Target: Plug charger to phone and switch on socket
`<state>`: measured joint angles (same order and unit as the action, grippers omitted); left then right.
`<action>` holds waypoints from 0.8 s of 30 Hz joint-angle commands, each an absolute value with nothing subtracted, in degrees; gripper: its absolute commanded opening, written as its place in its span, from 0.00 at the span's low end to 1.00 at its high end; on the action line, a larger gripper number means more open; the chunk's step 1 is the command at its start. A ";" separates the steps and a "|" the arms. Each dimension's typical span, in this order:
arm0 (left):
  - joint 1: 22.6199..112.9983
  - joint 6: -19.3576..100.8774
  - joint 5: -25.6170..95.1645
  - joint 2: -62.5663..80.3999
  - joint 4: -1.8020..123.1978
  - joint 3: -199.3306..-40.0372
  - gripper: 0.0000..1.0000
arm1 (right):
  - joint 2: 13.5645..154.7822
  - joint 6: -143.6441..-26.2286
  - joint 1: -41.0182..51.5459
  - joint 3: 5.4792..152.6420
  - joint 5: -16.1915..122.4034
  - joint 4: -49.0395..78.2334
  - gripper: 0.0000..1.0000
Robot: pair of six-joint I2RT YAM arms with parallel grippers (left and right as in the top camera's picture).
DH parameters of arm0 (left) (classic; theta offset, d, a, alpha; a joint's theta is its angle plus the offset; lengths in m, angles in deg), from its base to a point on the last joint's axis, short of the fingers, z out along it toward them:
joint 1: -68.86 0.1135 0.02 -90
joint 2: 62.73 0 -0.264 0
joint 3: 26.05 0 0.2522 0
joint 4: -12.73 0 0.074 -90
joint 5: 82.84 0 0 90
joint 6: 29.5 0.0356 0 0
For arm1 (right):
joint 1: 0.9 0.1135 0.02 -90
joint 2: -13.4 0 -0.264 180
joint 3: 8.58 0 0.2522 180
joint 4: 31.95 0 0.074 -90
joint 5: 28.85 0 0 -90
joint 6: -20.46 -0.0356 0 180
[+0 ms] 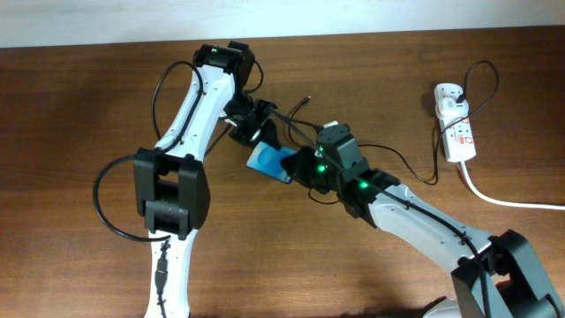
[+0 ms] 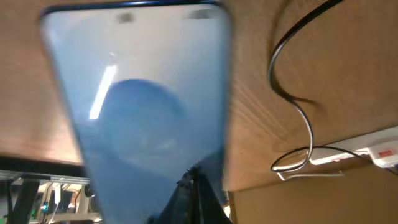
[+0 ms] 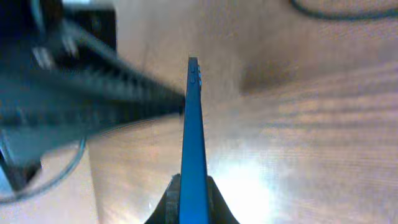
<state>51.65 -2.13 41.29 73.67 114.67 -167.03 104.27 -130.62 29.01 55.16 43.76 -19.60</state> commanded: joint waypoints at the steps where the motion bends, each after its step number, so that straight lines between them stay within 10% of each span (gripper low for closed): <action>1: 51.38 -2.27 41.22 73.23 115.02 -167.38 0.00 | 103.88 -129.83 28.33 55.75 45.14 -21.02 0.04; 7: 51.78 34.96 48.94 73.23 99.35 -167.38 0.04 | 90.11 -120.91 17.45 55.75 45.47 -7.90 0.04; 10: 52.87 42.37 70.90 73.23 88.01 -167.38 0.26 | 82.33 -126.64 11.39 55.77 50.17 -8.39 0.04; 12: 54.31 31.15 84.54 73.23 74.28 -167.38 0.54 | 81.71 -134.22 10.61 55.77 58.10 -17.85 0.04; 24: 52.35 -0.76 79.67 73.23 49.50 -167.38 0.56 | 105.54 -158.55 17.21 56.89 63.26 -54.90 0.04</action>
<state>52.43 0.36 83.58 73.67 50.26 -166.79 105.32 -157.87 16.73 55.14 63.52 -53.80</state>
